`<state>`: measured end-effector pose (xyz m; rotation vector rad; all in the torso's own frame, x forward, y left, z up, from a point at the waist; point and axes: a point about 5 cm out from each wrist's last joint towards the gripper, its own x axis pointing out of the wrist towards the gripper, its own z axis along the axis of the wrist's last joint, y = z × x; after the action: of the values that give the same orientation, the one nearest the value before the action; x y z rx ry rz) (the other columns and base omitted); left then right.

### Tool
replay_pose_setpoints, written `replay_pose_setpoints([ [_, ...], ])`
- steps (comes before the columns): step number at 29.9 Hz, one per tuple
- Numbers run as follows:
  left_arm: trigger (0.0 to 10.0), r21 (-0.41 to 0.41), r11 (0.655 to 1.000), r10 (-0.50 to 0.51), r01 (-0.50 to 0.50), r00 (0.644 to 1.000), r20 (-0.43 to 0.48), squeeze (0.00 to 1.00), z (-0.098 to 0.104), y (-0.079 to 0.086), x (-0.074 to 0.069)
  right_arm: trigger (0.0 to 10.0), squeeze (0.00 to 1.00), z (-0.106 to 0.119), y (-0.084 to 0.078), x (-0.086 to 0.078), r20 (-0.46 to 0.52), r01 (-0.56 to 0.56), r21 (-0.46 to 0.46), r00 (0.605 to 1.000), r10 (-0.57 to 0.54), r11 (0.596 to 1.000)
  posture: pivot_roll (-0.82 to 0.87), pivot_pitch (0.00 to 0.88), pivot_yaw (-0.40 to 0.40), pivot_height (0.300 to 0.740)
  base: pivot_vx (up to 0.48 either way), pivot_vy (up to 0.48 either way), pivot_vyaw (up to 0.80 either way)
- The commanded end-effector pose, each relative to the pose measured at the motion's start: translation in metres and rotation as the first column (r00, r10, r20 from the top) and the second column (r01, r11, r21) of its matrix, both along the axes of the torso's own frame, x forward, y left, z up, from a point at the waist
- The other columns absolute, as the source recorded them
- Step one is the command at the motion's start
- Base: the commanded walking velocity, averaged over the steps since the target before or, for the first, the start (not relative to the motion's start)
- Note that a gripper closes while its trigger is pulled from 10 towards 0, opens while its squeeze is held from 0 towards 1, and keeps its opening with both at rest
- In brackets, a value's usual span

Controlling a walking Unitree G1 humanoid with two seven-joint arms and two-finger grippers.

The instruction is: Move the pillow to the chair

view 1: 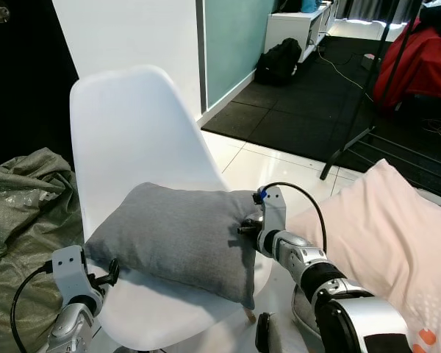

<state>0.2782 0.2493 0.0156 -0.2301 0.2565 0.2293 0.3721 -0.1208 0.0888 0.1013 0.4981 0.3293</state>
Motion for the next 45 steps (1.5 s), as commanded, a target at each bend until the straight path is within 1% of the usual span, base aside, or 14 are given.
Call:
replay_pose_setpoints([
  [1,10.0,0.011,1.0,0.007,-0.007,1.0,-0.006,0.0,-0.002,0.003,-0.003,10.0,0.0,0.0,0.009,0.0,0.001,-0.036,0.003,0.999,0.036,0.999,0.0,0.088,-0.008,0.507,0.0,0.0,0.0],
  [8,10.0,0.011,1.0,0.003,-0.003,1.0,-0.007,0.0,-0.002,0.001,-0.003,10.0,0.0,-0.001,0.011,-0.002,0.002,-0.04,0.029,0.999,0.04,0.999,0.0,0.098,-0.007,0.497,0.0,0.0,0.0],
  [16,10.0,0.009,1.0,0.003,-0.002,1.0,-0.011,0.0,-0.002,0.001,-0.003,10.0,0.0,-0.001,0.009,-0.001,0.005,-0.02,0.048,1.0,0.02,0.999,0.0,0.104,-0.008,0.497,0.0,0.0,0.0],
  [17,10.0,0.009,1.0,0.003,-0.003,1.0,-0.009,0.0,-0.002,0.001,-0.002,10.0,0.0,0.001,0.008,0.0,0.015,-0.011,0.068,1.0,0.01,0.998,0.0,0.106,-0.01,0.497,0.0,0.0,0.0],
  [19,10.0,0.009,1.0,0.003,-0.003,1.0,-0.009,0.0,-0.002,0.001,-0.002,10.0,0.0,0.001,0.008,0.0,0.015,-0.011,0.068,1.0,0.01,0.998,0.0,0.106,-0.01,0.497,0.0,0.0,0.0],
  [21,10.0,0.009,1.0,0.004,-0.004,1.0,-0.008,0.0,-0.001,0.001,-0.002,10.0,0.0,0.003,0.007,0.001,0.023,-0.003,0.094,1.0,0.001,0.996,0.0,0.106,-0.01,0.497,0.0,0.0,0.0],
  [22,10.0,0.008,1.0,0.005,-0.005,1.0,-0.007,0.0,-0.001,0.001,-0.002,10.0,0.63,0.004,0.007,0.001,0.027,0.0,0.112,1.0,-0.003,0.994,0.0,0.107,-0.011,0.497,0.0,0.0,0.0],
  [23,10.0,0.008,1.0,0.005,-0.005,1.0,-0.007,0.0,-0.001,0.001,-0.002,10.0,0.63,0.004,0.007,0.001,0.027,0.0,0.112,1.0,-0.003,0.994,0.0,0.107,-0.011,0.497,0.0,0.0,0.0],
  [24,10.0,0.008,1.0,0.006,-0.006,1.0,-0.006,0.0,-0.001,0.002,-0.002,10.0,1.0,0.005,0.007,0.001,0.032,-0.005,0.124,0.999,0.001,0.992,0.0,0.107,-0.011,0.497,0.0,0.0,0.0],
  [30,10.0,0.008,1.0,0.007,-0.007,1.0,-0.005,0.0,-0.001,0.002,-0.002,10.0,1.0,0.005,0.007,0.001,0.032,-0.013,0.128,0.999,0.009,0.992,-0.01,0.107,-0.012,0.497,0.0,0.0,0.0],
  [33,10.0,0.008,1.0,0.009,-0.009,1.0,-0.006,0.0,-0.001,0.002,-0.002,10.0,1.0,0.003,0.004,0.001,0.023,-0.009,0.113,1.0,0.007,0.994,-0.01,0.107,-0.015,0.497,0.0,0.0,0.0],
  [36,10.0,0.008,1.0,0.01,-0.01,1.0,-0.005,0.0,-0.001,0.002,-0.002,10.0,1.0,0.002,-0.001,0.0,0.017,0.005,0.1,1.0,-0.007,0.995,-0.01,0.108,-0.015,0.497,0.0,0.0,0.0],
  [39,10.0,0.005,1.0,0.012,-0.012,1.0,-0.007,0.0,-0.002,0.002,-0.003,10.0,1.0,0.002,-0.012,0.001,0.016,0.042,0.097,0.999,-0.044,0.994,-0.01,0.108,-0.015,0.497,0.0,0.0,0.0],
  [45,10.0,0.002,1.0,0.011,-0.011,1.0,-0.01,0.0,-0.003,0.0,-0.003,10.0,1.0,0.002,-0.019,0.001,0.013,0.053,0.104,0.998,-0.054,0.993,-0.02,0.106,-0.016,0.497,0.0,0.0,0.0],
])
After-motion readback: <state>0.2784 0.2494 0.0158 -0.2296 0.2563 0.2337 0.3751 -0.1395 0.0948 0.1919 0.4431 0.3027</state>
